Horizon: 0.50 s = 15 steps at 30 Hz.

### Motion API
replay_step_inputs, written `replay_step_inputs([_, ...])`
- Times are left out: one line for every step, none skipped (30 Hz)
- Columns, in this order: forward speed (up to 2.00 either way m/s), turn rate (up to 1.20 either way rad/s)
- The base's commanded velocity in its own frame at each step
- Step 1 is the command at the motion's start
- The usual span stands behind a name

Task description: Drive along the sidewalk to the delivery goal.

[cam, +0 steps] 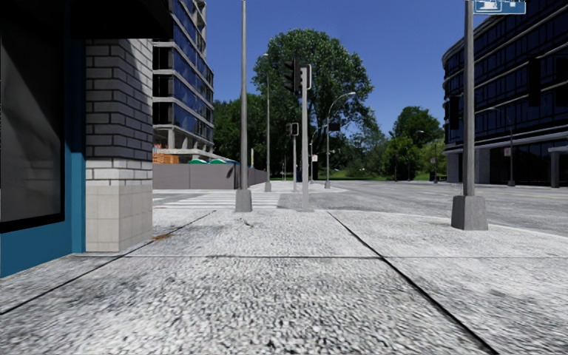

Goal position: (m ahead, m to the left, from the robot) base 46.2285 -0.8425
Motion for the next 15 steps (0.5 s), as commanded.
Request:
replay_step_inputs([2.0,0.28])
replay_step_inputs([2.0,0.28])
replay_step_inputs([2.0,0.28])
replay_step_inputs([2.0,0.28])
replay_step_inputs([2.0,0.28])
replay_step_inputs([2.0,0.28])
replay_step_inputs([2.0,0.28])
replay_step_inputs([2.0,0.28])
replay_step_inputs([2.0,0.28])
replay_step_inputs([2.0,0.28])
replay_step_inputs([2.0,0.28])
replay_step_inputs([2.0,0.28])
replay_step_inputs([2.0,0.28])
replay_step_inputs([2.0,0.28])
replay_step_inputs([2.0,0.28])
